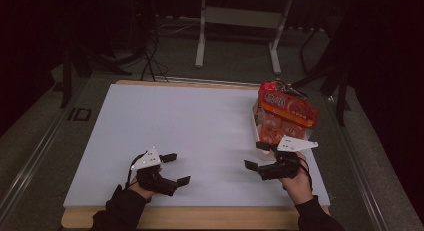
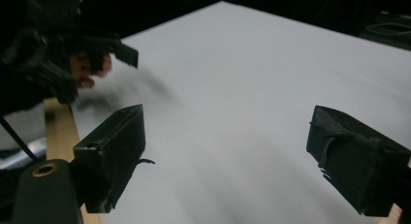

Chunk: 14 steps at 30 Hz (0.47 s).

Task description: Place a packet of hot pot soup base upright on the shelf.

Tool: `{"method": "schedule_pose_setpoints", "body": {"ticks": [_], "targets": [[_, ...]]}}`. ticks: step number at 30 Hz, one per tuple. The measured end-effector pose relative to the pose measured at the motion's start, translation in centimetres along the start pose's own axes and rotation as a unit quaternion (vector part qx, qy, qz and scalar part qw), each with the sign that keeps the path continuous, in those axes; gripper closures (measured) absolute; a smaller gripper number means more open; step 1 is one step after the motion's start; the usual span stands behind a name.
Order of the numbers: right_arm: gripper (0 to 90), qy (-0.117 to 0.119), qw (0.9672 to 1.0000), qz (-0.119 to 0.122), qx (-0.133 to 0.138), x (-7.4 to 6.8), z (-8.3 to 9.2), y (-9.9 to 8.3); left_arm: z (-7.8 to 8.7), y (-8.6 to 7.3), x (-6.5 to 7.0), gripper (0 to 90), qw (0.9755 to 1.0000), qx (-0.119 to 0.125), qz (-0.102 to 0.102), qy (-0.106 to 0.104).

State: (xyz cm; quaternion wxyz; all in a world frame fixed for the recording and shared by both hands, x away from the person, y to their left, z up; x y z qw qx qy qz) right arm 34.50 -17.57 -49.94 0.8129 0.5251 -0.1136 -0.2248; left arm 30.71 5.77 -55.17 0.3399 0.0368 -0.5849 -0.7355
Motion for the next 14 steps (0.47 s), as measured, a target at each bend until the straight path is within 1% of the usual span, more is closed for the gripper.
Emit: {"method": "schedule_pose_setpoints", "body": {"ticks": [4, 6, 8, 10, 14], "targets": [[13.8, 0.001, 0.9999, 0.002, -0.016, 0.0, -0.3, -1.2, 0.0, -0.1, 0.1, 2.5, 1.0000, 0.000, -0.001, -0.002], [13.8, -0.002, 0.9998, 0.002, -0.022, 0.2, -0.4, -1.5, -0.1, -0.2, 0.1, 2.5, 1.0000, -0.002, -0.003, -0.001], [13.8, -0.003, 0.9998, 0.002, -0.022, 0.3, -0.4, -1.6, -0.1, -0.2, 0.2, 2.5, 1.0000, -0.003, -0.003, -0.003], [13.8, -0.004, 0.9998, 0.003, -0.022, 0.4, -0.5, -1.6, -0.1, -0.2, 0.3, 2.5, 1.0000, -0.003, -0.008, -0.003], [13.8, -0.006, 0.9997, 0.002, -0.024, 0.5, -0.5, -1.8, -0.2, -0.2, 0.4, 2.5, 0.9999, -0.002, -0.009, -0.004]]}}
Point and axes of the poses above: each handheld gripper's, and its own axes: z roughly backward along the jaws, y roughly out of its top, x roughly to its right, the point moved 10 cm from there along -z, roughly forward along the jaws, and after that the axes turned 6 degrees about z, right-handed, at the moved point
